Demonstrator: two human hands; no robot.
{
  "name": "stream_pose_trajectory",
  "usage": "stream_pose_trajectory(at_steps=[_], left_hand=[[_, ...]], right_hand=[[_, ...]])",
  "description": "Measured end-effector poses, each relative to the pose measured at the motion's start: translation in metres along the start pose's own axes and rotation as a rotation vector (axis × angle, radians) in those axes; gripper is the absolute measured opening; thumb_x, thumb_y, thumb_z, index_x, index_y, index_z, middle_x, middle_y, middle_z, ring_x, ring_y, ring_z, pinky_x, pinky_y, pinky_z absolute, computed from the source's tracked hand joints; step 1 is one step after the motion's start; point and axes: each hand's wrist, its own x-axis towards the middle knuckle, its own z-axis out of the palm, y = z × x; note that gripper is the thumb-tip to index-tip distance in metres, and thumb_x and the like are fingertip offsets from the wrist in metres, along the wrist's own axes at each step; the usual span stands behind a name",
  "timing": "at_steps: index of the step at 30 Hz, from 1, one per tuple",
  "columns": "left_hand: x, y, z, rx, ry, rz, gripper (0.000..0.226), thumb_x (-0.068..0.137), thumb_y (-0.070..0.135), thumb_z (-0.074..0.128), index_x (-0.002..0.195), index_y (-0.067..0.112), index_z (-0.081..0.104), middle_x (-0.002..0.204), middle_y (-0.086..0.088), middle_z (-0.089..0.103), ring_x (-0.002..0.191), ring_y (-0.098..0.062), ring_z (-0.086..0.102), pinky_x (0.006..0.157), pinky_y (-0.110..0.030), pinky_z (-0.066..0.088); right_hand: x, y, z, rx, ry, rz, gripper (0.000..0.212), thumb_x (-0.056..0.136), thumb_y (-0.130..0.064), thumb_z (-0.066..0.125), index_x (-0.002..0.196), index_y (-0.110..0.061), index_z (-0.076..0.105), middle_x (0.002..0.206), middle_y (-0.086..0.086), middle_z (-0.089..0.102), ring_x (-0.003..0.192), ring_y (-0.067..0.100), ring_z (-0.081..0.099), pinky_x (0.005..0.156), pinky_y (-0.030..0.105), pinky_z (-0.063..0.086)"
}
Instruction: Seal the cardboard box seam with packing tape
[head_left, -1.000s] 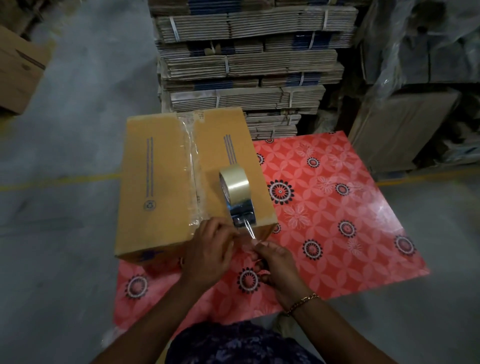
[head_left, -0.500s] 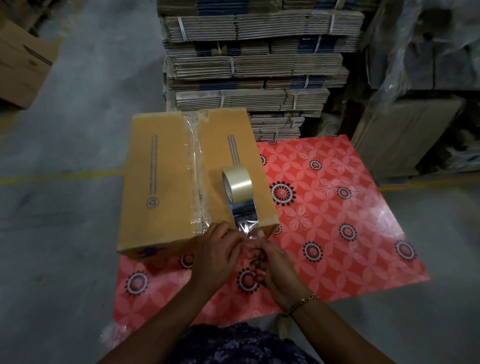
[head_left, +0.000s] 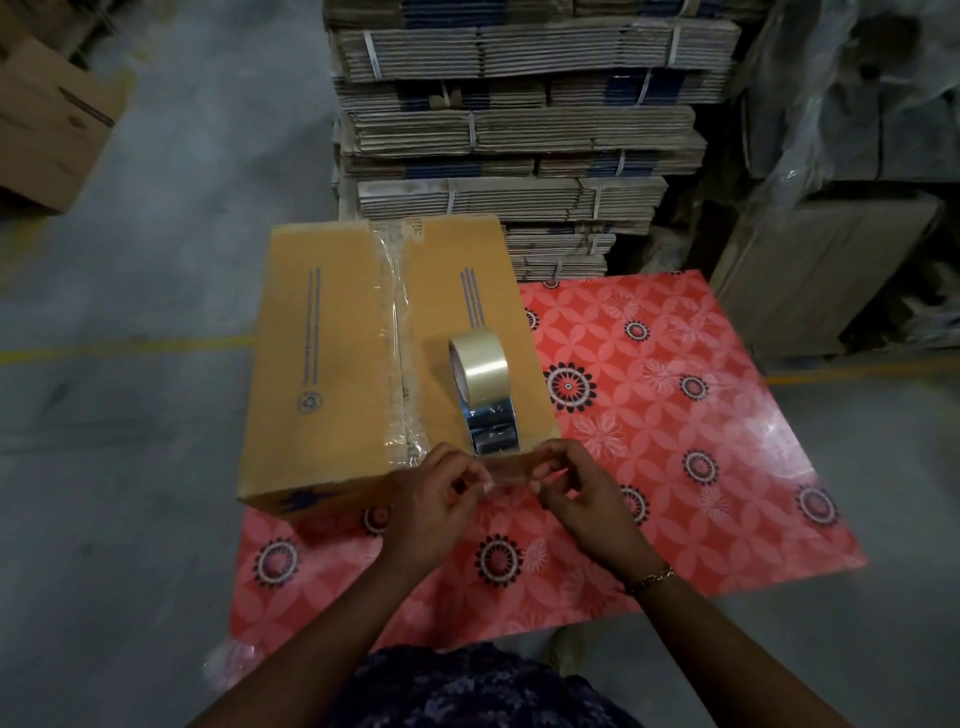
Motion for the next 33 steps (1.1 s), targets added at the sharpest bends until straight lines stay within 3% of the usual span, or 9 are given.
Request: stream_pose_trajectory(at_steps=[7,13,16,24,28,33], left_hand=[[0.0,-0.005,0.003,-0.075,0.019,-0.07,0.011,0.083,0.009,0.076,0.082,0.018,0.07,0.088,0.005,0.063,0.078,-0.006,0.061,0.069,-0.016,0.043],[-0.001,-0.007,0.007,-0.135,0.039,-0.106,0.011,0.083,0.009,0.077,0.082,0.018,0.071,0.086,0.004,0.068,0.076,-0.009,0.064,0.069,-0.019,0.048],[-0.001,-0.009,0.009,-0.184,0.01,-0.156,0.009,0.085,0.012,0.077,0.084,0.019,0.071,0.085,0.006,0.07,0.076,-0.01,0.067,0.069,-0.025,0.053],[-0.003,-0.008,0.014,-0.35,0.015,-0.295,0.008,0.082,0.03,0.078,0.083,0.024,0.072,0.071,0.009,0.071,0.063,-0.004,0.063,0.062,-0.022,0.047],[-0.002,-0.005,0.019,-0.403,0.055,-0.382,0.008,0.085,0.021,0.078,0.081,0.018,0.072,0.071,0.001,0.072,0.063,-0.012,0.064,0.062,-0.034,0.053],[-0.001,0.001,0.021,-0.464,0.077,-0.464,0.012,0.081,0.016,0.082,0.081,0.011,0.07,0.073,-0.005,0.074,0.066,-0.014,0.068,0.06,-0.029,0.057]], right_hand=[[0.013,-0.008,0.002,-0.161,-0.079,-0.177,0.014,0.087,-0.027,0.07,0.099,-0.024,0.065,0.092,-0.008,0.068,0.081,0.011,0.065,0.069,0.035,0.055],[0.018,-0.008,-0.005,-0.15,-0.091,-0.195,0.004,0.087,-0.019,0.074,0.086,-0.019,0.071,0.084,-0.007,0.07,0.077,0.012,0.066,0.069,0.026,0.054],[0.02,-0.006,-0.007,-0.134,-0.114,-0.166,0.004,0.087,-0.02,0.074,0.086,-0.021,0.07,0.083,-0.006,0.07,0.076,0.011,0.066,0.068,0.023,0.053],[0.028,-0.008,-0.015,-0.004,-0.218,-0.02,0.009,0.087,-0.014,0.075,0.089,-0.006,0.072,0.079,0.002,0.071,0.064,0.0,0.059,0.057,0.014,0.046],[0.034,-0.01,-0.018,0.018,-0.254,0.058,0.011,0.087,-0.013,0.075,0.088,-0.002,0.071,0.07,-0.002,0.068,0.057,0.002,0.058,0.05,0.017,0.046],[0.043,-0.014,-0.02,0.022,-0.289,0.145,0.006,0.087,-0.005,0.072,0.087,0.001,0.072,0.055,-0.012,0.066,0.05,-0.004,0.057,0.046,0.013,0.042]])
